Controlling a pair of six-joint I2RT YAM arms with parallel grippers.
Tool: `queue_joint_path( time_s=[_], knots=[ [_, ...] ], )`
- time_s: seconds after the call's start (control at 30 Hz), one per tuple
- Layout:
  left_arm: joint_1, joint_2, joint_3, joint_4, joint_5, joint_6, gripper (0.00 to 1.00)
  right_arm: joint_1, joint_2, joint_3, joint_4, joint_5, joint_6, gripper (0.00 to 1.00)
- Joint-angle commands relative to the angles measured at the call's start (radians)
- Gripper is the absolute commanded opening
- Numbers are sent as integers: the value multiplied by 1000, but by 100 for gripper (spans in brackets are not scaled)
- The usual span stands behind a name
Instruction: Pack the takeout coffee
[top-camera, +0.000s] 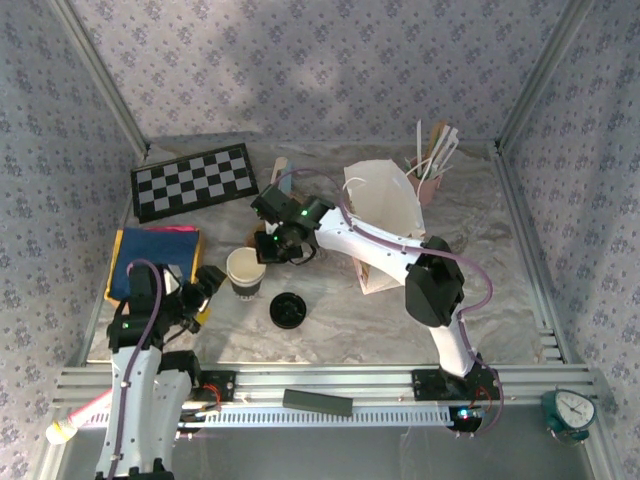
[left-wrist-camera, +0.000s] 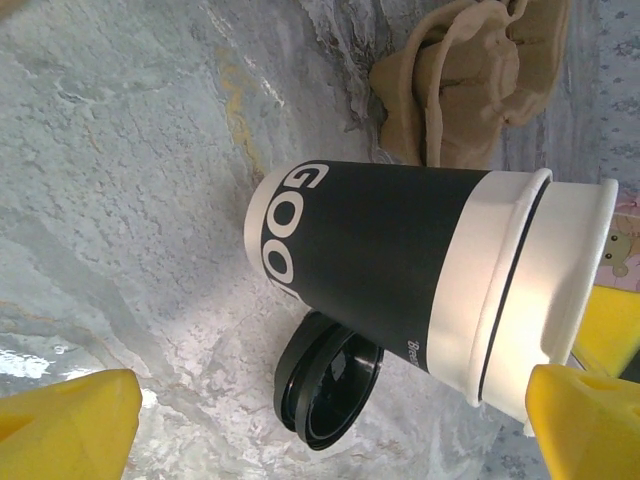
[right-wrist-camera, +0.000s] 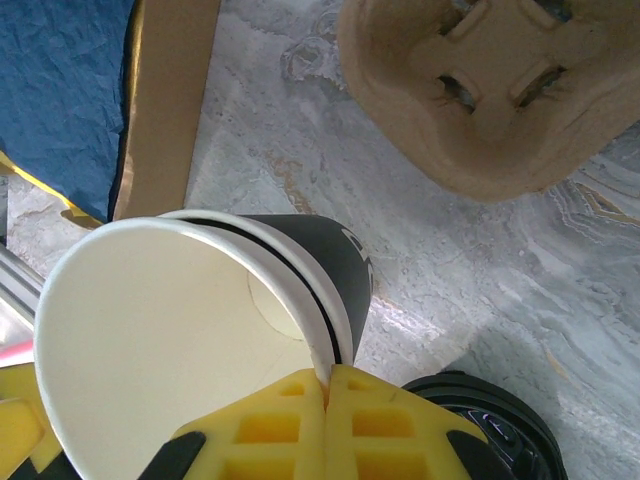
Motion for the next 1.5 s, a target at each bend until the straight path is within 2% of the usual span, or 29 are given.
queue_joint_path(
  time_s=[0.0,0.6,0.9,1.1,1.47],
  knots=[
    [9,-13,-12,33,41,-23,98,6,-45,-5,8,-25,21,0],
    [22,-26,-40,-29,-27,-6,99,-4,-66,-2,15,-61,37,0],
    [27,-46,31,-1,14,-37,100,-18,-46,-46,34,-87,59,0],
    [28,-97,-37,81,72,-102,100,-31,-56,-63,60,-116,69,0],
    [27,-99,-78,112,93,-107,100,-26,-49,-55,81,-159,69,0]
  ],
)
